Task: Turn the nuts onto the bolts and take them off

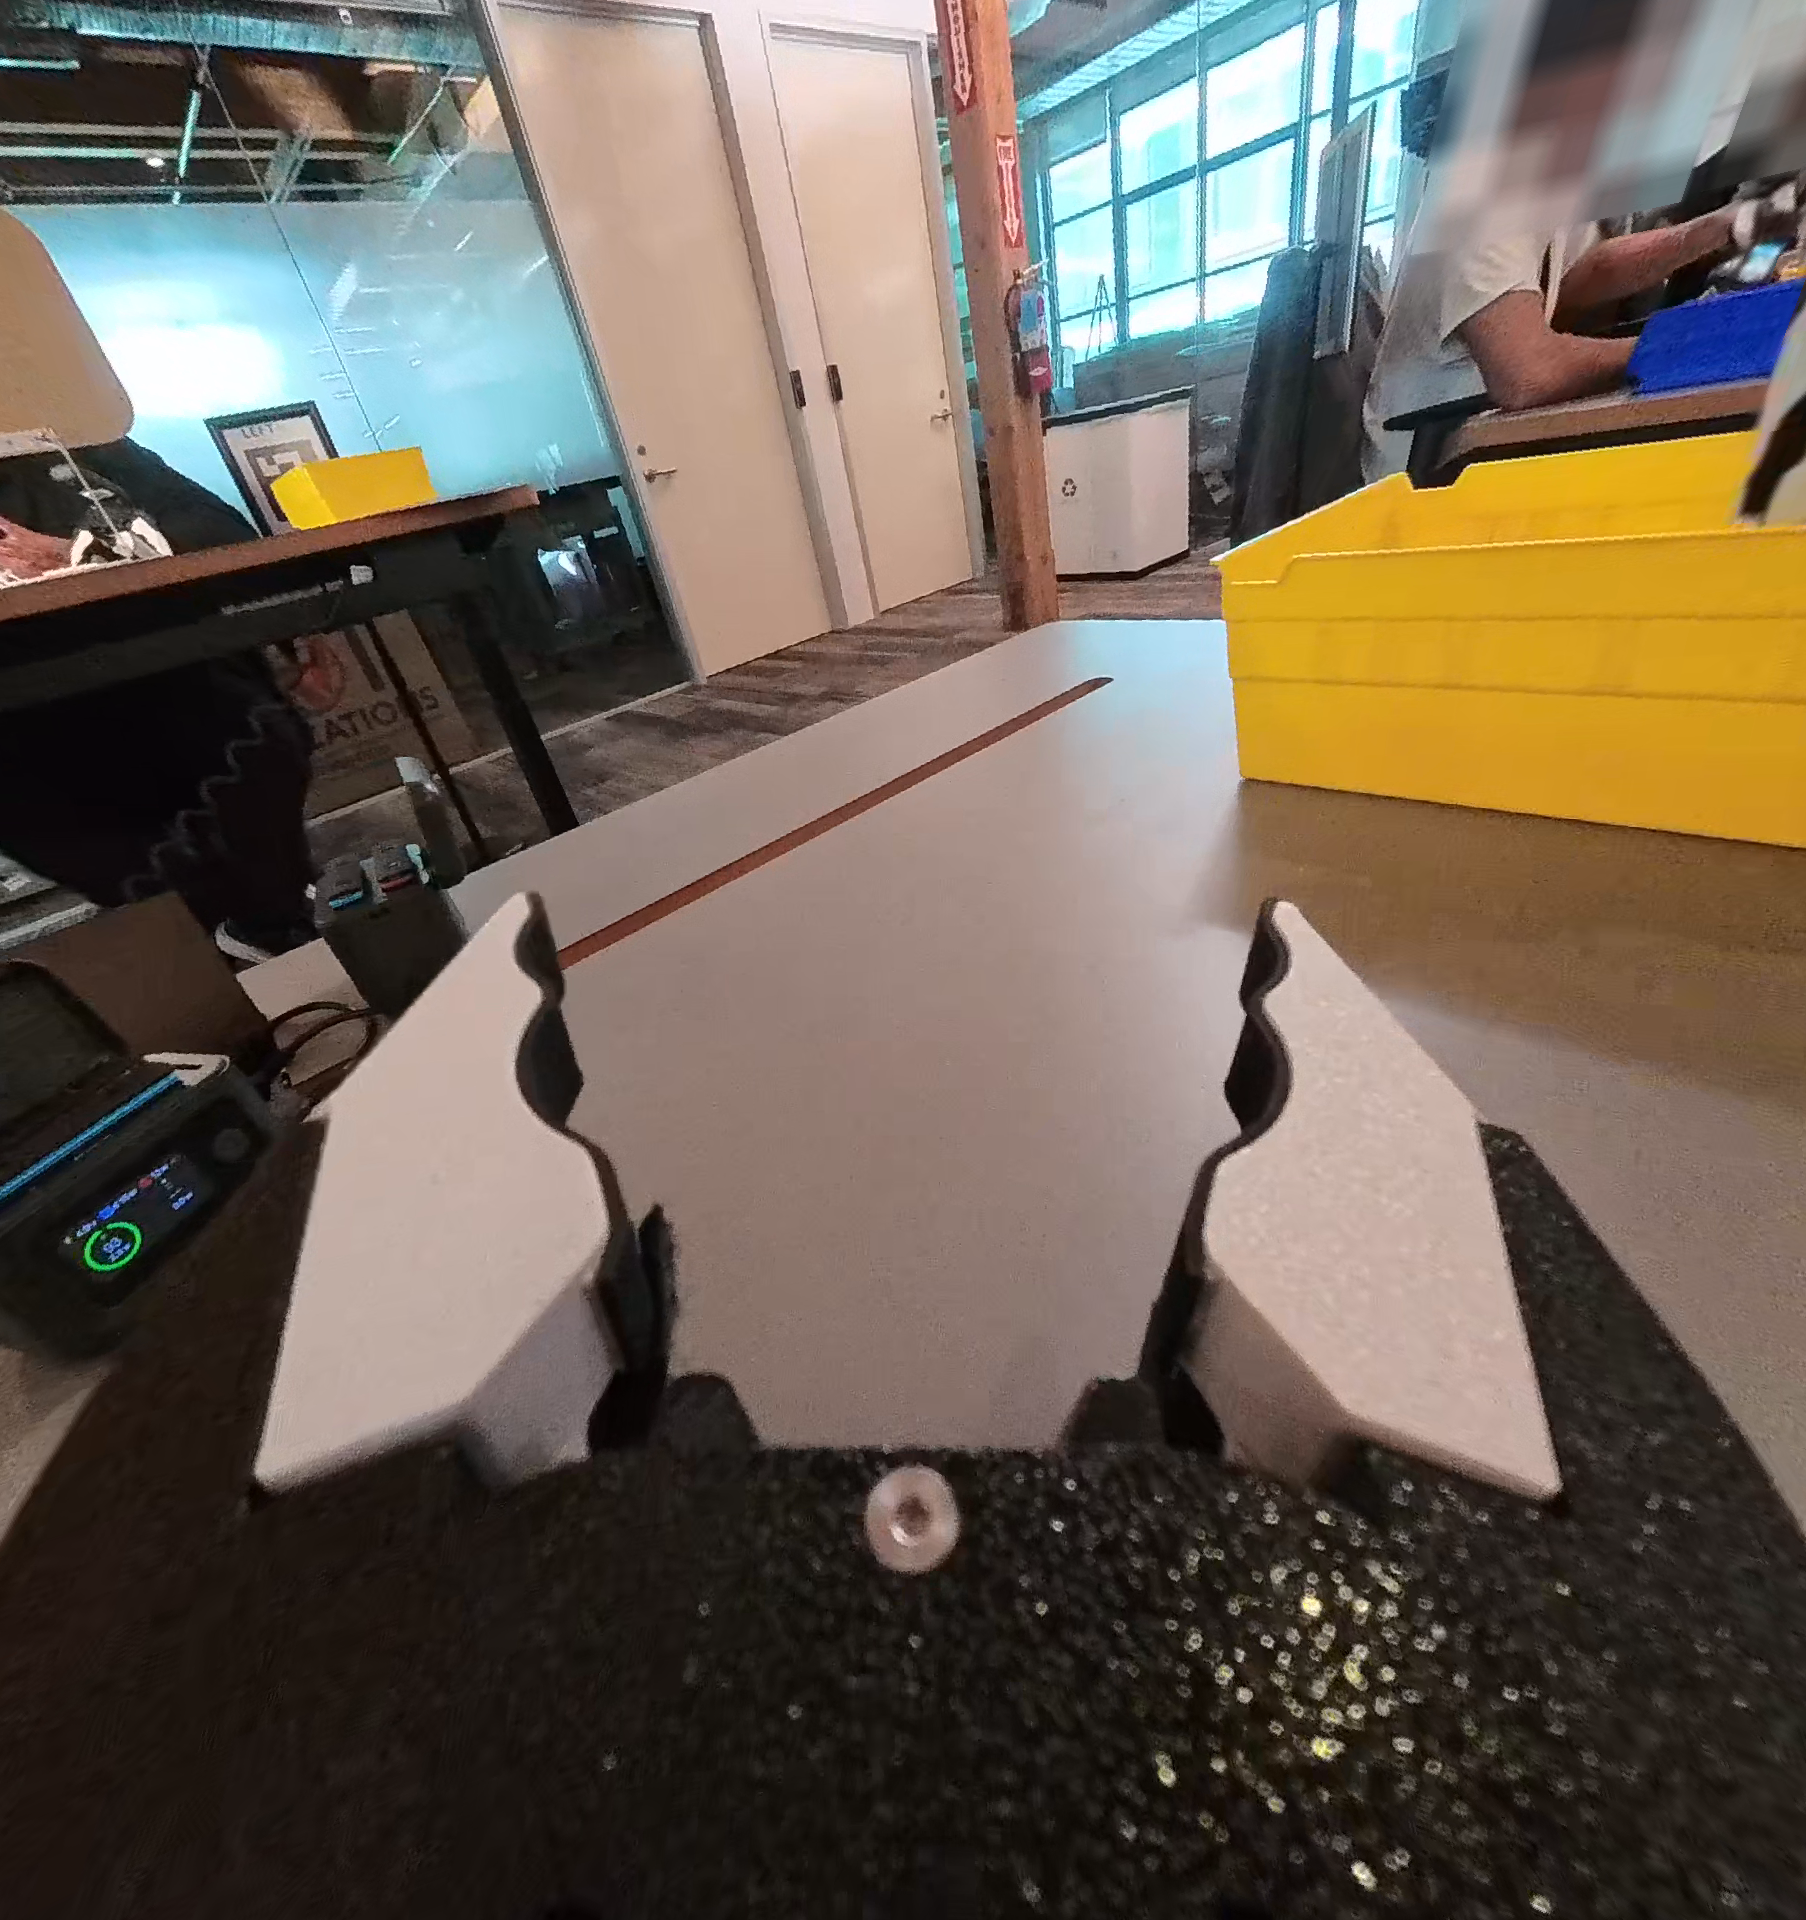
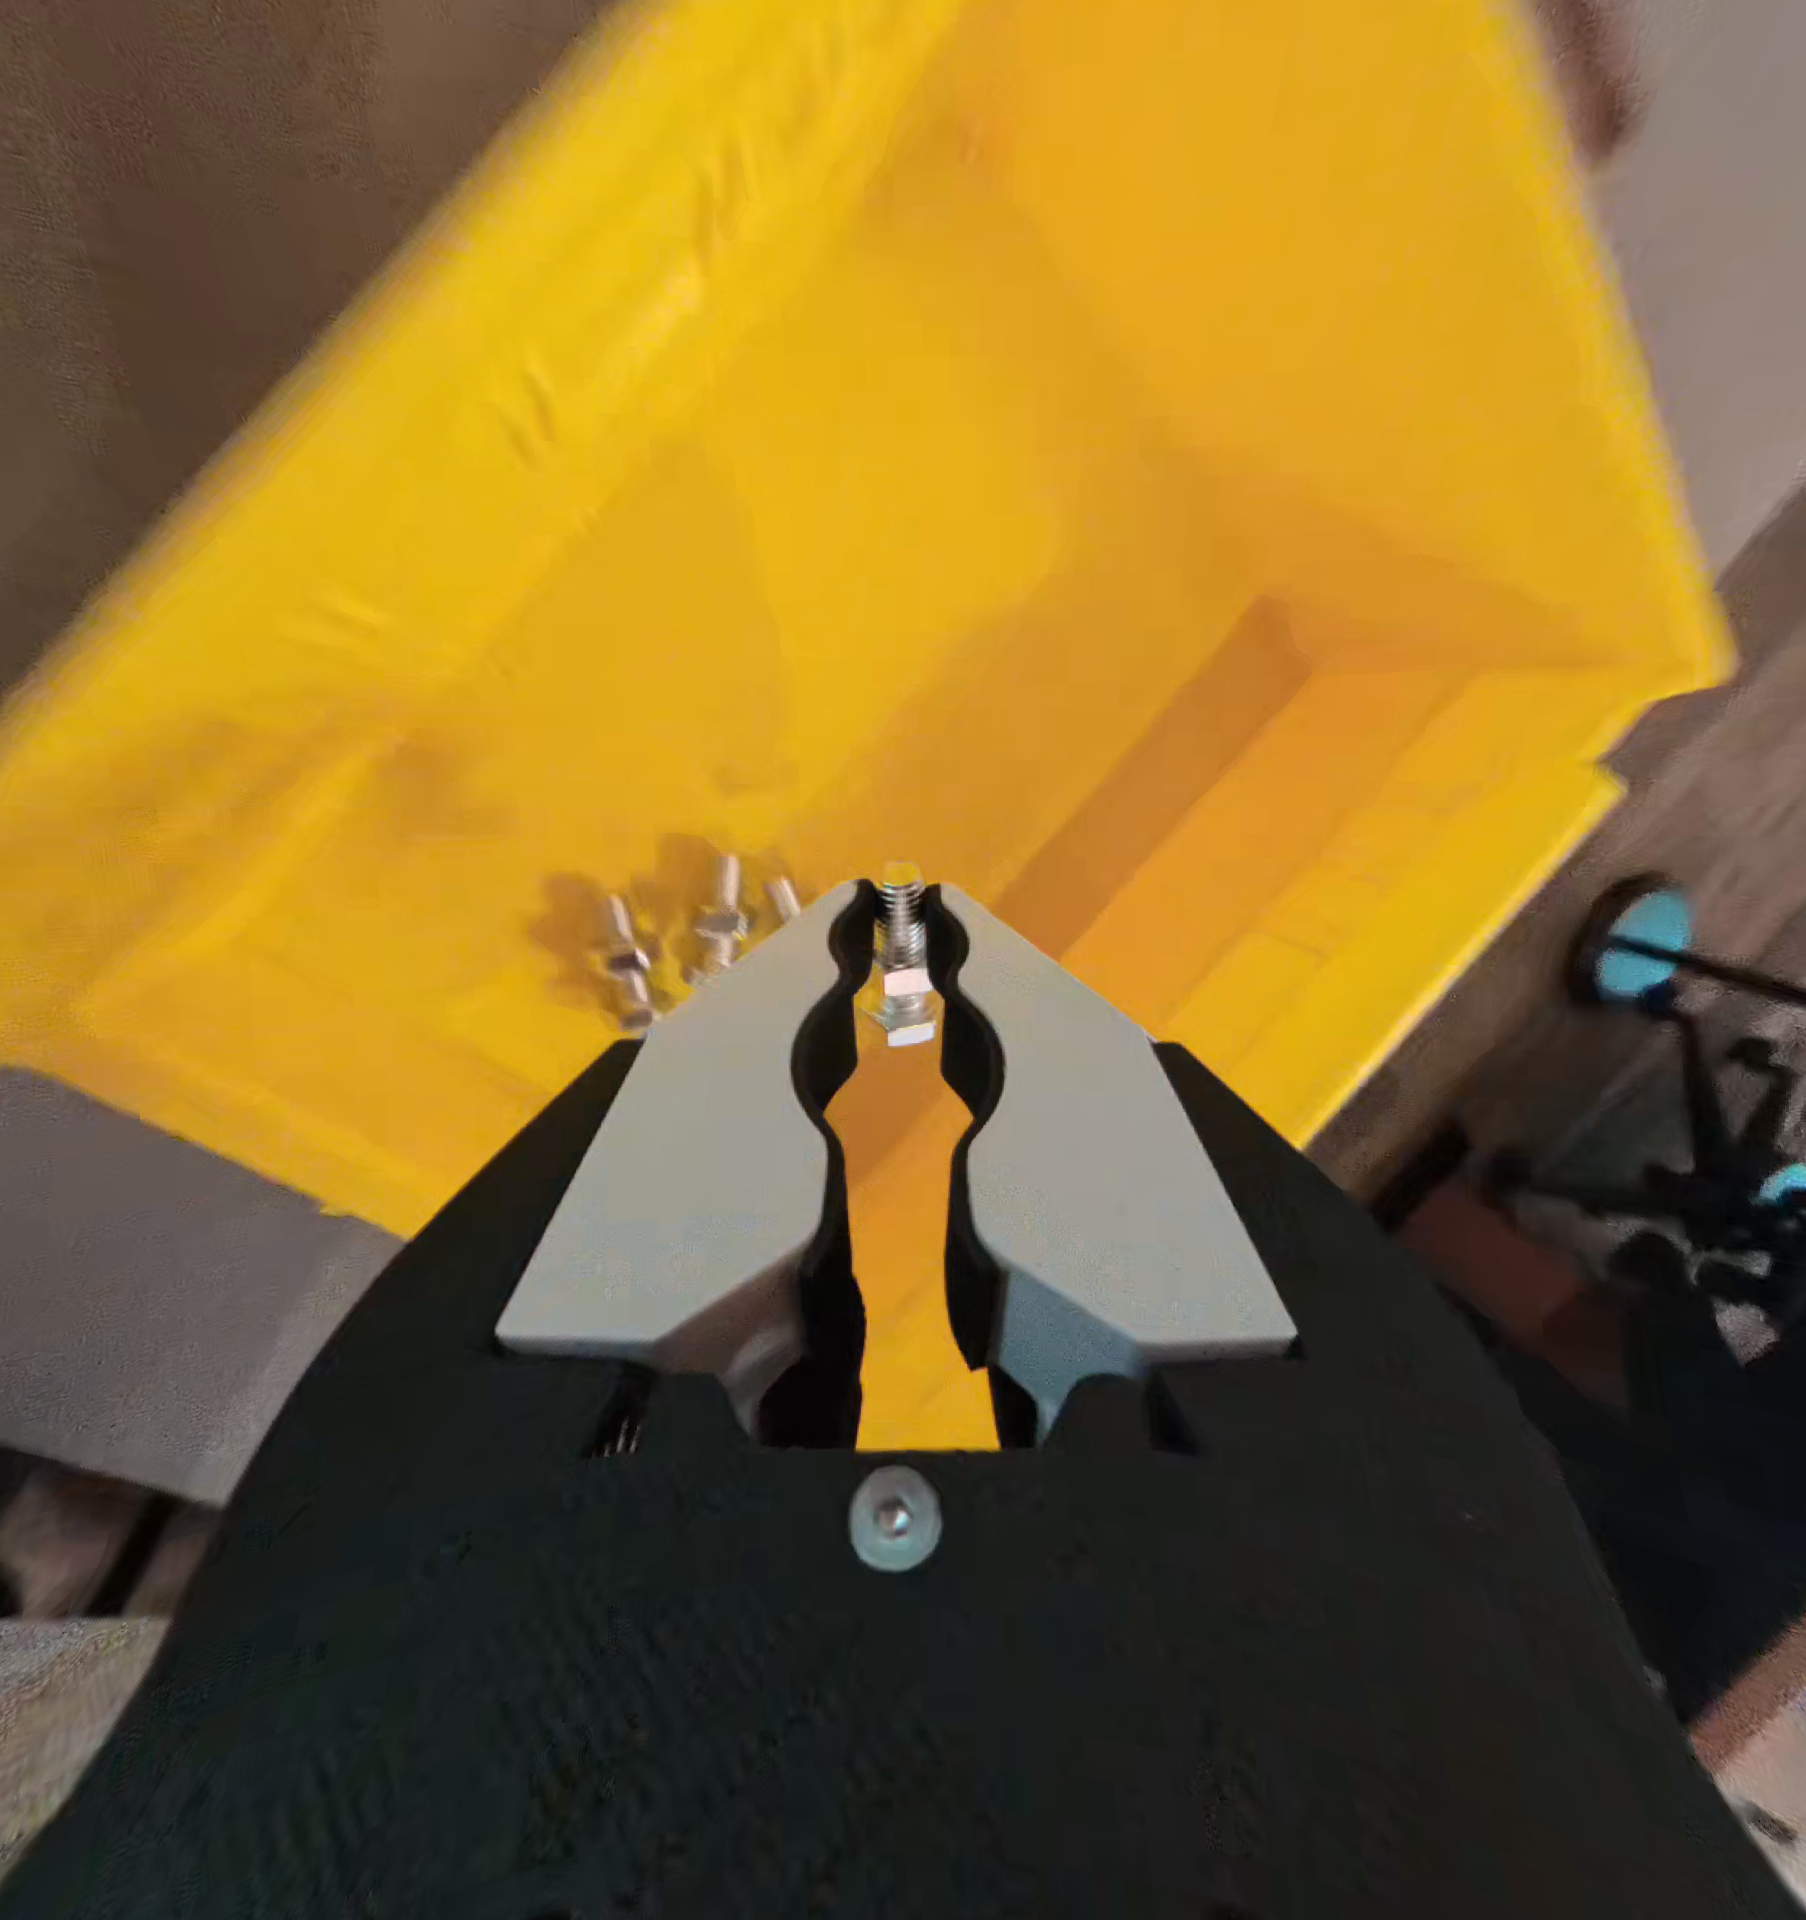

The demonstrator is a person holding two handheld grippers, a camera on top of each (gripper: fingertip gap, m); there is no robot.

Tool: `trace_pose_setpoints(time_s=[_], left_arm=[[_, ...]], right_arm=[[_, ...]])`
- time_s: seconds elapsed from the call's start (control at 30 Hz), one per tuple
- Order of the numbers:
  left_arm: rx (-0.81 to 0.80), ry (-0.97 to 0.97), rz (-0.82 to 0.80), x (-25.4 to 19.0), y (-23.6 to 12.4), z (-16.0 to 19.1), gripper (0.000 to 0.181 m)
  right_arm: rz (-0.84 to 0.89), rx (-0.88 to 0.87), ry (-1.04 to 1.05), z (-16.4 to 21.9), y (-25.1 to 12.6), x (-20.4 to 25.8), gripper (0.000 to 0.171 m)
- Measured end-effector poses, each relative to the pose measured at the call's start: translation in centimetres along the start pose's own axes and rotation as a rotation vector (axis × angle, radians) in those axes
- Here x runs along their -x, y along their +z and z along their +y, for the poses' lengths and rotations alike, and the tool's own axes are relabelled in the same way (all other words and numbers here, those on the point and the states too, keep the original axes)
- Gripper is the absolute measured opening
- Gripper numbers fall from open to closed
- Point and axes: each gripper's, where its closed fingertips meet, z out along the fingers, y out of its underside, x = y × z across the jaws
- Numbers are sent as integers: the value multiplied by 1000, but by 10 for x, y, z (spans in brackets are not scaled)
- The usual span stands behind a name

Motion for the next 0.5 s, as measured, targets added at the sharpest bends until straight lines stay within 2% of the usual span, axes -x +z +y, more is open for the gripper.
trace_pose_setpoints(time_s=[0.13,0.3,0.37,0.4,0.5], left_arm=[[-8,-11,8,0,-1,-1,126],[-7,-32,-36,8,-4,-2,129],[-19,-29,-77,15,-7,-6,129],[-27,-27,-90,17,-9,-8,127],[-46,-15,-96,16,-11,-13,125]], right_arm=[[-144,151,-61,25,48,2,8],[-181,98,42,15,73,7,9],[-74,-9,108,5,60,-5,19],[-12,-123,144,-5,42,-11,24],[232,-559,322,-21,-41,-30,39]])
